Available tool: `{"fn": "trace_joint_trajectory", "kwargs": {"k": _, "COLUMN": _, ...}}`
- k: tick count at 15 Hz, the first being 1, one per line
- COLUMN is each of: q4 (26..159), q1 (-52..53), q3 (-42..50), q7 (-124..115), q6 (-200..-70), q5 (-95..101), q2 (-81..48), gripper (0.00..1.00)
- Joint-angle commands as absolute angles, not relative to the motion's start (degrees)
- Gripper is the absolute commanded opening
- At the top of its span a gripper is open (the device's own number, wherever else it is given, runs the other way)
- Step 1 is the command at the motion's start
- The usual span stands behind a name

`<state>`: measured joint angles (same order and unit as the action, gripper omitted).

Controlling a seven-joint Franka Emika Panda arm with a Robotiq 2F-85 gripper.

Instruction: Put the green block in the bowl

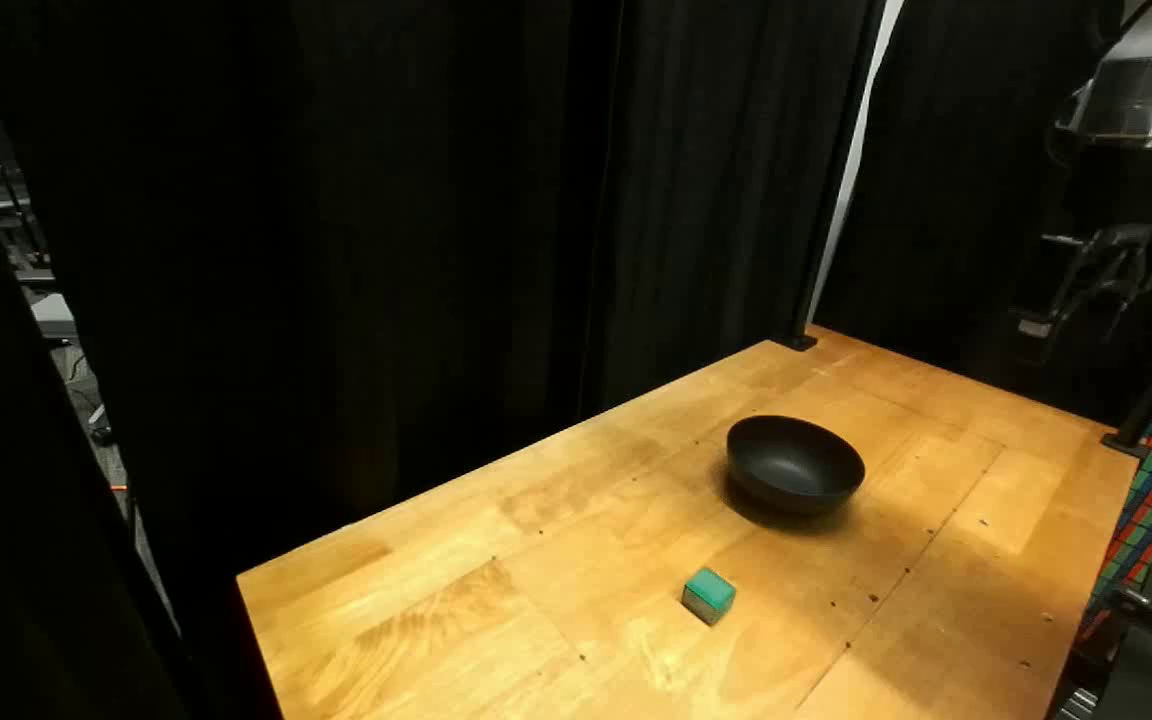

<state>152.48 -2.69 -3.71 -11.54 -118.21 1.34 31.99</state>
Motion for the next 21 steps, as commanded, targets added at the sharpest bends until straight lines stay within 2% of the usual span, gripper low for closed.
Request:
{"fn": "trace_joint_trajectory", "kwargs": {"k": 1, "q4": 152.3, "q1": -2.5, "q3": -3.5, "q7": -11.6, "q6": -118.1, "q5": 1.5, "q2": 32.0, "gripper": 1.0}}
{"fn": "trace_joint_trajectory", "kwargs": {"k": 6, "q4": 152.1, "q1": -2.5, "q3": -3.5, "q7": -11.6, "q6": -118.1, "q5": 1.5, "q2": 32.0, "gripper": 1.0}}
{"fn": "trace_joint_trajectory", "kwargs": {"k": 9, "q4": 152.9, "q1": 1.6, "q3": -5.3, "q7": -10.3, "q6": -122.0, "q5": -1.1, "q2": 28.8, "gripper": 1.0}}
{"fn": "trace_joint_trajectory", "kwargs": {"k": 16, "q4": 154.2, "q1": 15.8, "q3": -8.0, "q7": 1.2, "q6": -139.6, "q5": -17.4, "q2": 13.0, "gripper": 1.0}}
{"fn": "trace_joint_trajectory", "kwargs": {"k": 21, "q4": 149.2, "q1": 17.4, "q3": -12.7, "q7": -1.2, "q6": -155.4, "q5": -17.0, "q2": -1.0, "gripper": 1.0}}
